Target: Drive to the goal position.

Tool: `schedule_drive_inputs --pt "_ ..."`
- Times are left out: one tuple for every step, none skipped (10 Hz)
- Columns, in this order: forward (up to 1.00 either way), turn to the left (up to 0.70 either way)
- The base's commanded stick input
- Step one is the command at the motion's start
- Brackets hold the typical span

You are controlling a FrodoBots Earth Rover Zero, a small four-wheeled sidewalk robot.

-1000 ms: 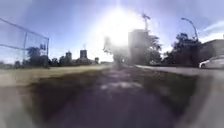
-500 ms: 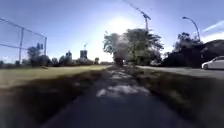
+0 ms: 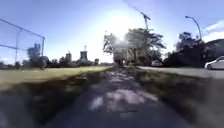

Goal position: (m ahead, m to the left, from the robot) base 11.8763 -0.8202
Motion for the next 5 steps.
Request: schedule_drive_inputs --pt "1.0 0.01" --pt "1.0 0.0" --pt "1.0 0.0" --pt "1.0 0.01" --pt "1.0 0.02"
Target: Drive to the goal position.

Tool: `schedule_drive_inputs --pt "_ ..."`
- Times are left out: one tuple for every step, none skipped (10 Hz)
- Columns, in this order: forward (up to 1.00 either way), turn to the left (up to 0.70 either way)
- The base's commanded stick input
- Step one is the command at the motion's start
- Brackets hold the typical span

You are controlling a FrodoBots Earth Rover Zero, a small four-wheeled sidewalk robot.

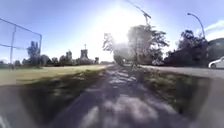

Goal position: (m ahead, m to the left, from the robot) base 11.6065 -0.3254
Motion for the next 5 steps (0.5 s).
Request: schedule_drive_inputs --pt "1.0 0.0" --pt "1.0 0.0" --pt "1.0 0.0" --pt "1.0 0.0" --pt "1.0 0.0"
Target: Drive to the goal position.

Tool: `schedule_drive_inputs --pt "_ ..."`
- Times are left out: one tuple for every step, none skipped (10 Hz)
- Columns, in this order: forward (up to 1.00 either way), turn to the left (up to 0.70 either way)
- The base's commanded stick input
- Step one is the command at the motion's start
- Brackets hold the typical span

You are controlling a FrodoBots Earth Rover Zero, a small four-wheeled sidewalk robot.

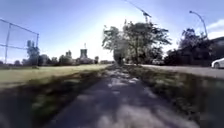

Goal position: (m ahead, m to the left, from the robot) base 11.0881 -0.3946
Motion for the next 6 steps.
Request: schedule_drive_inputs --pt "1.0 0.0" --pt "1.0 0.01" --pt "1.0 0.02" --pt "1.0 0.02" --pt "1.0 0.02" --pt "1.0 0.0"
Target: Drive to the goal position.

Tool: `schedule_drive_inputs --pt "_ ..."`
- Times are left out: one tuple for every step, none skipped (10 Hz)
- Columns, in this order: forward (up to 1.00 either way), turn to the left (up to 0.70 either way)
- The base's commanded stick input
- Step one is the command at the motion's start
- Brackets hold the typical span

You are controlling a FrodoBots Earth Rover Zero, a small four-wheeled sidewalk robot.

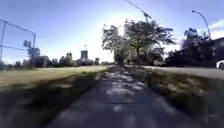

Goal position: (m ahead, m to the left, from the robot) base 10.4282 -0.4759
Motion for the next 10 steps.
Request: schedule_drive_inputs --pt "1.0 0.0" --pt "1.0 0.0" --pt "1.0 0.0" --pt "1.0 0.0" --pt "1.0 0.0" --pt "1.0 0.0" --pt "1.0 0.0" --pt "1.0 0.0" --pt "1.0 0.0" --pt "1.0 0.02"
